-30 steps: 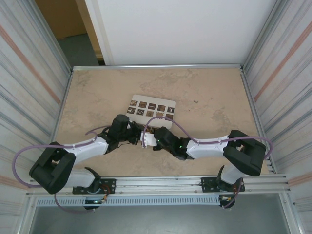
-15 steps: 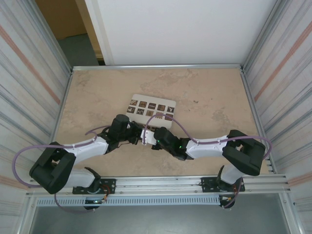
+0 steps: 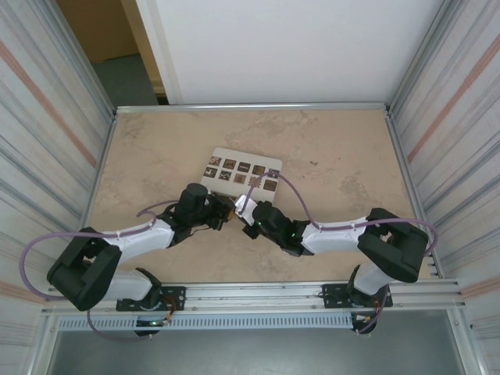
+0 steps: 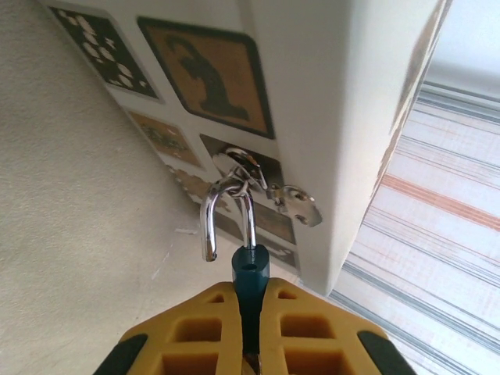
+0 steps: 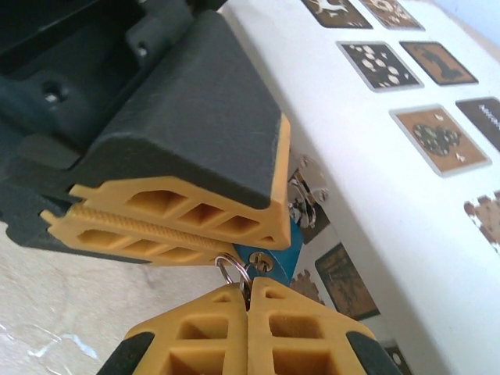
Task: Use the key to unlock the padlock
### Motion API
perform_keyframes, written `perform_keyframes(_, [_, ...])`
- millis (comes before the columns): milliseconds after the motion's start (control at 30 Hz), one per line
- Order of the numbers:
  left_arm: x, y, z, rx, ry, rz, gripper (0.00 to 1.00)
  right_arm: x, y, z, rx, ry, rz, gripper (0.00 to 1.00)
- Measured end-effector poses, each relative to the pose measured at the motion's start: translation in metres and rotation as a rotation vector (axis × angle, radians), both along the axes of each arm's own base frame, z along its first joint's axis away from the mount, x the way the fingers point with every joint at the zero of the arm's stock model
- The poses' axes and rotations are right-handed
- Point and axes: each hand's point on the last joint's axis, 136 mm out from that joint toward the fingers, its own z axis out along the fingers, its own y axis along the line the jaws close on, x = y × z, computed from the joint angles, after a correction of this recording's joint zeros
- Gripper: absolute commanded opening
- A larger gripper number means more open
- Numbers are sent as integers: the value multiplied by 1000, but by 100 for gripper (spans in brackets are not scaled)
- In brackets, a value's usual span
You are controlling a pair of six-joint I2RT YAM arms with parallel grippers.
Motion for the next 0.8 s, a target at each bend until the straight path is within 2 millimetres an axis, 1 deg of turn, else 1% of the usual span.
perform_keyframes(233, [-2,-3,0,-1,-4,9,0,-2,-3,-1,178,153,-82,0])
perform_keyframes(633, [-10,-10,-10,25,9,10,0,-10,-10,-13,293,296,-154,0])
perform_keyframes(667, [-10,-11,-10,26,8,10,3,-10,-11,-13,308,309,-163,0])
perform_keyframes(700, [-10,-11,-10,24,6,8,9,-10,-12,-13,325,324,-172,0])
perform_keyframes(800, [-12,-13,-9,27,-1,-3,28,-12,-15,-13,374,368,-206,0])
